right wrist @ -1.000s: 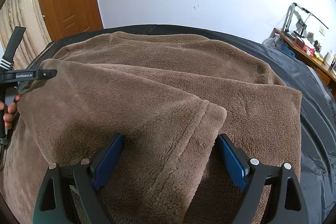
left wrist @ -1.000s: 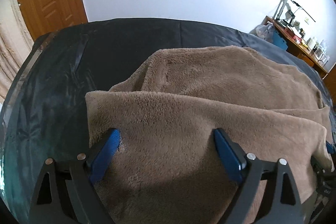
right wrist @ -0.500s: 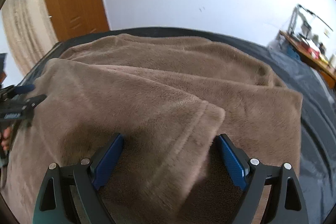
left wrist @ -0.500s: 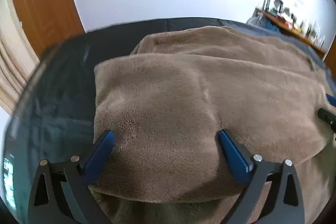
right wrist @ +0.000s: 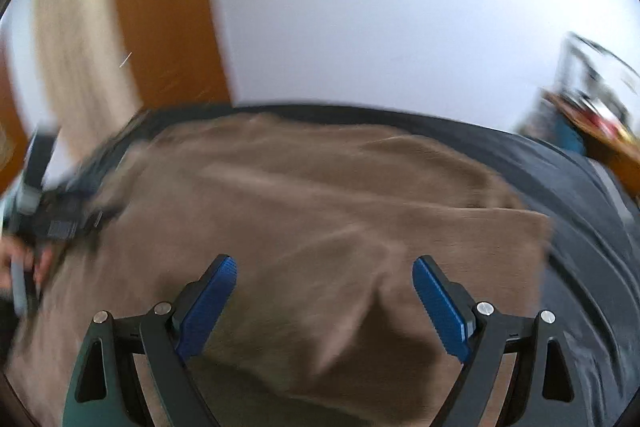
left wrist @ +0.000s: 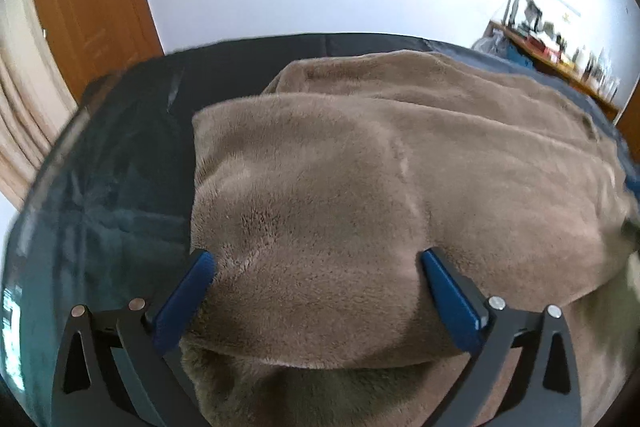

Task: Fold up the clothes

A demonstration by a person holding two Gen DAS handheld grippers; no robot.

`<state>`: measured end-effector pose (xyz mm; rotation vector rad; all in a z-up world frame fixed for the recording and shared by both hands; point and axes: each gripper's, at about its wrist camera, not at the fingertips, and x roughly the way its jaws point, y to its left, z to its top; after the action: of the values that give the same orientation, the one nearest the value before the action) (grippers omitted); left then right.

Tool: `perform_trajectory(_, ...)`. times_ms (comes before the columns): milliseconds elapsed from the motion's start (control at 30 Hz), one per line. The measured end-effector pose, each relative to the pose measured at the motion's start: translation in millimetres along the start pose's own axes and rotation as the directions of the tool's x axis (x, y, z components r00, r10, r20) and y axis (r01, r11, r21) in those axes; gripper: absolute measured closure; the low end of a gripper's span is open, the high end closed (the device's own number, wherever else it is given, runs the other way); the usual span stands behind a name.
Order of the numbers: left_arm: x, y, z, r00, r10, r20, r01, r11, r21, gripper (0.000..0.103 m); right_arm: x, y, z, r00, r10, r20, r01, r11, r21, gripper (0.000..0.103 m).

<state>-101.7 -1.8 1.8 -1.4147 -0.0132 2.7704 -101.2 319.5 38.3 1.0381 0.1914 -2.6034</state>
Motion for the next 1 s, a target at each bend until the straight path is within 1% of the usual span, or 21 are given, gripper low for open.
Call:
perform_trajectory(67, 1.7, 1.5, 0.3, 1.000, -0.013, -0.004, 0.012, 1.000, -0.014, 0.000, 11.1, 22.0, -6.4, 0.999, -0.004, -0.041, -0.001, 0.993, -0.119, 0.011)
perform_trajectory(133, 1.5, -0.9, 1.0, 1.000, -0.007, -0.006, 0.006, 1.000, -0.006, 0.000, 22.2, 44.0, -12.7, 0.997, -0.013, -0.080, -0.007, 0.972, -0.235, 0.011)
perform_trajectory(167, 1.1, -0.7, 1.5, 1.000, -0.009, -0.009, 0.009, 1.000, -0.007, 0.000, 24.5, 43.4, -12.8, 0.996, 0.000, -0.091, -0.021, 0.973, -0.230, 0.011)
perform_trajectory(267, -2.2, 2.9, 6.3, 0.999, -0.031, -0.027, 0.030, 0.999, -0.031, 0.000, 27.2, 30.6, -10.0, 0.993, 0.055, -0.108, -0.071, 0.986, -0.153, 0.010)
perform_trajectory(333, -6.0, 6.3, 13.9, 0.999, -0.038, -0.029, 0.037, 0.998, -0.052, 0.000, 29.0, 34.4, -10.4, 0.993, 0.038, -0.109, -0.056, 0.984, -0.167, 0.010)
perform_trajectory(400, -9.4, 8.9, 24.0, 0.999, -0.030, -0.017, 0.029, 0.997, -0.067, 0.000, 28.6, 39.7, -10.6, 0.994, 0.019, -0.107, -0.039, 0.982, -0.186, 0.010)
perform_trajectory(533, -4.2, 3.6, 45.0, 1.000, -0.016, -0.008, 0.016, 0.998, -0.068, 0.000, 25.6, 39.1, -11.9, 0.994, 0.023, -0.108, -0.043, 0.982, -0.182, 0.009)
perform_trajectory(600, 9.2, 0.5, 52.8, 1.000, 0.002, -0.030, -0.004, 0.998, -0.062, 0.000, 24.2, 38.2, -12.0, 0.994, 0.024, -0.108, -0.043, 0.982, -0.181, 0.009)
perform_trajectory(667, 26.3, -1.2, 54.7, 0.997, 0.048, -0.067, -0.052, 0.998, -0.045, 0.000, 24.9, 37.8, -10.8, 0.994, 0.025, -0.109, -0.044, 0.982, -0.181, 0.009)
perform_trajectory(700, 33.5, -0.1, 53.0, 0.995, 0.055, -0.079, -0.059, 0.997, -0.042, 0.000, 25.6, 38.4, -10.5, 0.994, 0.025, -0.109, -0.045, 0.982, -0.181, 0.009)
perform_trajectory(800, 44.4, 12.5, 47.4, 0.997, -0.018, -0.078, 0.011, 0.995, -0.098, 0.000, 25.3, 39.5, -10.4, 0.994, 0.026, -0.109, -0.045, 0.982, -0.182, 0.009)
perform_trajectory(1000, 41.2, 21.7, 57.4, 0.992, -0.055, -0.113, 0.040, 0.990, -0.134, 0.000, 24.9, 38.4, -9.0, 0.994, 0.029, -0.110, -0.049, 0.982, -0.183, 0.009)
